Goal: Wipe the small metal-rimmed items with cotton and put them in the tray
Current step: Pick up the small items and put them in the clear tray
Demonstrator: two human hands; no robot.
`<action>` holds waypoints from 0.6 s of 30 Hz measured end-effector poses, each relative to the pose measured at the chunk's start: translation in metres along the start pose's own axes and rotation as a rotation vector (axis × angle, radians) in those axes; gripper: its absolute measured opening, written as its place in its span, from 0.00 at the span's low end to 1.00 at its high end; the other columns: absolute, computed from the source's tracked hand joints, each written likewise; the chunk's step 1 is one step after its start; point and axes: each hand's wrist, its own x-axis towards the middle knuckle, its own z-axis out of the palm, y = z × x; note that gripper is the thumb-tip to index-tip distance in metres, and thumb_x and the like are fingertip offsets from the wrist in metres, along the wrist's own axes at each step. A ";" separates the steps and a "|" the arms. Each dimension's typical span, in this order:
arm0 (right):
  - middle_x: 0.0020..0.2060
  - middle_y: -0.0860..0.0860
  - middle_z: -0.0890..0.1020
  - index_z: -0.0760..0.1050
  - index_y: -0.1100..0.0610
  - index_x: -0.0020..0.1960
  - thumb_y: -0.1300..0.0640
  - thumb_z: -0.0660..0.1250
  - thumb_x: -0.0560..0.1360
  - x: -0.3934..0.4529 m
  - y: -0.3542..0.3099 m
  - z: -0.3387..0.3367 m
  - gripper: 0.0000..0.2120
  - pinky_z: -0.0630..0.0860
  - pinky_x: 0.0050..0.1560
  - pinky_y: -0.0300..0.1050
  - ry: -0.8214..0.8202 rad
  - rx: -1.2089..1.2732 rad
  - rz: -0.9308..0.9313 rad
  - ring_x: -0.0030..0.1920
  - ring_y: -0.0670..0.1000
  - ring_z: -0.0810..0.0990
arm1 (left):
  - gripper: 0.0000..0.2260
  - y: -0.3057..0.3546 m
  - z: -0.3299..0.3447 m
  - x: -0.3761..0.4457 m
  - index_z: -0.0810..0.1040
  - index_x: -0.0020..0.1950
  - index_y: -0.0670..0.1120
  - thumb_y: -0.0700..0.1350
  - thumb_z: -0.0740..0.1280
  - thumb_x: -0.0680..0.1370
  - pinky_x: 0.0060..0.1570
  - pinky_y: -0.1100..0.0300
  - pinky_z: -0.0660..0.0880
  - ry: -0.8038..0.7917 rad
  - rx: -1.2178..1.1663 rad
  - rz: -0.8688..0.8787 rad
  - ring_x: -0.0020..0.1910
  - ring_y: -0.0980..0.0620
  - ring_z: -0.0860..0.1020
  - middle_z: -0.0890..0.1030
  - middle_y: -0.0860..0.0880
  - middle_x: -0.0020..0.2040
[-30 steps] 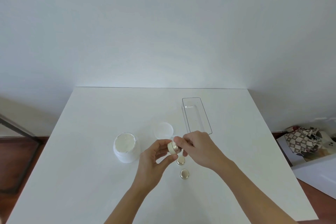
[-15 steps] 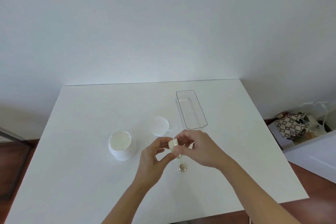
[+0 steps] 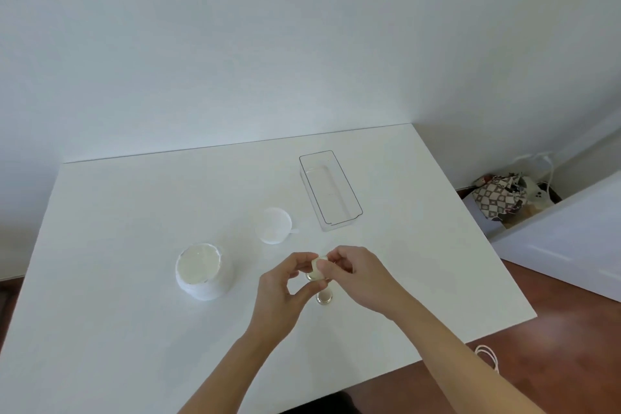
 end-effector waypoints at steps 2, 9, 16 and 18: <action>0.34 0.49 0.83 0.80 0.50 0.48 0.45 0.66 0.75 0.000 0.006 -0.005 0.10 0.67 0.34 0.35 -0.033 0.079 0.017 0.29 0.41 0.72 | 0.17 -0.002 0.004 0.006 0.80 0.57 0.55 0.43 0.79 0.72 0.58 0.64 0.73 -0.034 0.017 -0.005 0.55 0.59 0.82 0.85 0.62 0.49; 0.45 0.53 0.85 0.79 0.52 0.50 0.52 0.71 0.73 0.026 0.034 -0.038 0.08 0.77 0.49 0.47 -0.008 0.106 0.076 0.42 0.52 0.80 | 0.31 -0.018 0.014 0.036 0.68 0.73 0.53 0.36 0.74 0.74 0.59 0.67 0.73 -0.177 0.242 -0.063 0.59 0.64 0.76 0.77 0.58 0.65; 0.43 0.45 0.80 0.75 0.52 0.53 0.55 0.69 0.74 0.098 0.044 -0.091 0.09 0.69 0.46 0.32 0.078 -0.216 -0.144 0.43 0.40 0.75 | 0.35 -0.042 0.037 0.061 0.72 0.72 0.49 0.23 0.57 0.70 0.64 0.65 0.67 -0.321 0.541 -0.211 0.69 0.50 0.71 0.71 0.51 0.71; 0.46 0.49 0.80 0.75 0.54 0.55 0.56 0.69 0.73 0.123 0.046 -0.096 0.11 0.71 0.52 0.41 0.071 -0.311 -0.206 0.49 0.50 0.74 | 0.34 -0.047 0.044 0.064 0.74 0.70 0.49 0.23 0.57 0.70 0.61 0.63 0.69 -0.346 0.595 -0.223 0.66 0.50 0.71 0.72 0.51 0.70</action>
